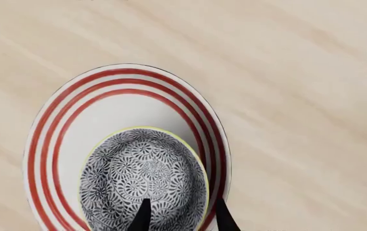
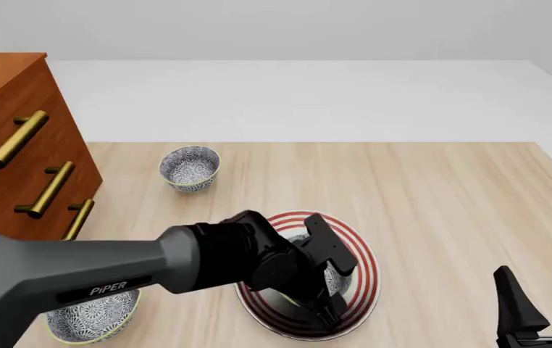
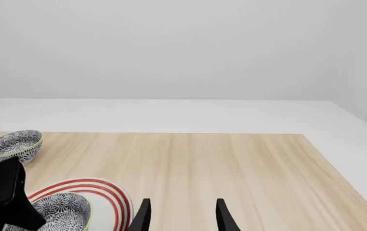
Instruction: Pick up the bowl and put it in the middle on the plate.
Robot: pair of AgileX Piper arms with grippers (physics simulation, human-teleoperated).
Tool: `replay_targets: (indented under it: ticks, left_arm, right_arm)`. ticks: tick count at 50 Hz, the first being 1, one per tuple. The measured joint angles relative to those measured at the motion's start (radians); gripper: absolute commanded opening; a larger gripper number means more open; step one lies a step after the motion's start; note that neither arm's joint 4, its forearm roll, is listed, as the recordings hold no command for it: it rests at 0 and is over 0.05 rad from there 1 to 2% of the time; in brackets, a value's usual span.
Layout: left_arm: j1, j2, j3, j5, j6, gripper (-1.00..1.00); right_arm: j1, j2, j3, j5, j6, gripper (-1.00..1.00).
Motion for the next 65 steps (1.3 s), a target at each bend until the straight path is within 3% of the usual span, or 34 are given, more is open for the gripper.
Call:
replay_targets:
  ticks: [21,37,65]
  left_arm:
    - [-0.024,-0.052,-0.004,0.027,-0.047,1.0]
    - [-0.019,-0.126,0.016,0.051,-0.029,1.0]
    - [0.038,-0.3,0.133,0.038,-0.01,1.0]
  right_arm:
    - [0.0,0.0,0.0,0.0,0.0,1.0]
    - [0.0,0.0,0.0,0.0,0.0,1.0]
    - [0.0,0.0,0.0,0.0,0.0,1.0]
